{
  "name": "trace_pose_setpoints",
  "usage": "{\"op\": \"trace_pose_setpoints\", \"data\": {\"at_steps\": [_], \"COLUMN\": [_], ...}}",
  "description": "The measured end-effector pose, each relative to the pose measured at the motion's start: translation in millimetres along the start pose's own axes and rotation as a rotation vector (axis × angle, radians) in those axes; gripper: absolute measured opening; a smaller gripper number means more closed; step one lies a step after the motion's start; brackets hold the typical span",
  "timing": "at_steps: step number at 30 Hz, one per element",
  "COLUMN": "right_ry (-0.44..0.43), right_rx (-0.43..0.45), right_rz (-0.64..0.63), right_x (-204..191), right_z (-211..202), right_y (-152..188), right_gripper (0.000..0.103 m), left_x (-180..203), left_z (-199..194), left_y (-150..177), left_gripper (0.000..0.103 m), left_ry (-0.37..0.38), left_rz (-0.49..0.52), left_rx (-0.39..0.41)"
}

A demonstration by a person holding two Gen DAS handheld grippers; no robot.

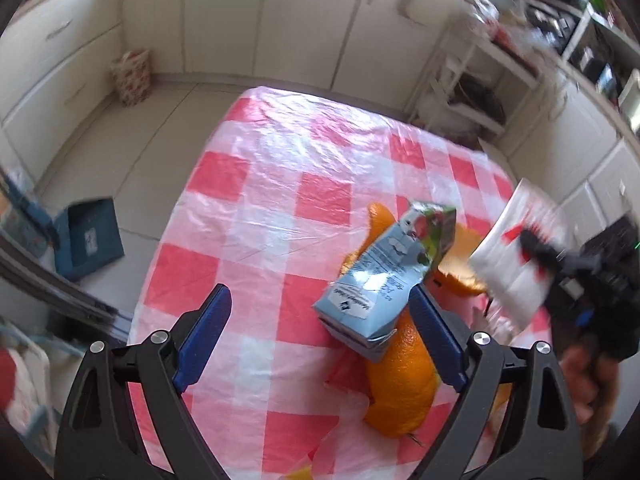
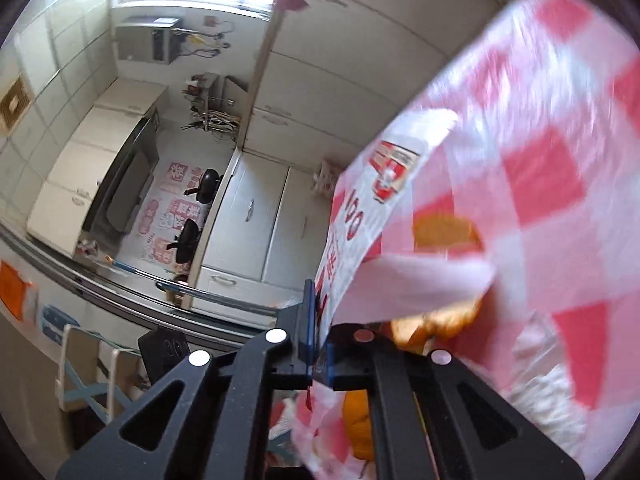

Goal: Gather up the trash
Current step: 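Grasp the white red-printed wrapper with the right tool while the left tool grasps the blue juice carton, then carry the wrapper to the yellow bin and open the right tool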

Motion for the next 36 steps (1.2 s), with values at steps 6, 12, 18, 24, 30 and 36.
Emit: {"op": "trace_pose_setpoints", "data": {"at_steps": [6, 12, 18, 24, 30, 36], "right_ry": [0.047, 0.057, 0.056, 0.071, 0.091, 0.099], "right_rx": [0.038, 0.032, 0.024, 0.011, -0.004, -0.023], "right_rz": [-0.058, -0.049, -0.073, -0.092, -0.091, -0.098], "right_x": [1.2, 8.3, -0.5, -2.3, 0.7, 1.9], "right_z": [-24.0, -29.7, -26.7, -22.4, -19.0, -13.1], "right_y": [-9.0, -10.6, -6.8, -2.3, 2.2, 4.5], "right_gripper": [0.005, 0.005, 0.005, 0.005, 0.005, 0.005], "left_x": [35.2, 47.7, 45.5, 27.5, 15.2, 23.6], "left_z": [28.3, 33.8, 25.8, 16.6, 17.9, 33.1], "left_y": [-8.8, -7.3, -3.8, -2.9, -1.2, -3.4], "left_gripper": [0.086, 0.072, 0.037, 0.008, 0.067, 0.074], "left_ry": [-0.096, -0.091, -0.096, -0.038, -0.047, -0.047], "left_rz": [0.183, 0.21, 0.195, 0.134, 0.08, 0.09], "left_rx": [-0.02, -0.03, -0.035, -0.059, -0.049, -0.066]}}
Point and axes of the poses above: each gripper's, at about its wrist camera, not at the fingertips, and z roughly the way its jaws point, x to its right, y to its underside, the point moved 3 cm from there along z, roughly the way its jaws point, and after that the axes turned 3 degrees about y, right-handed, at the moved point
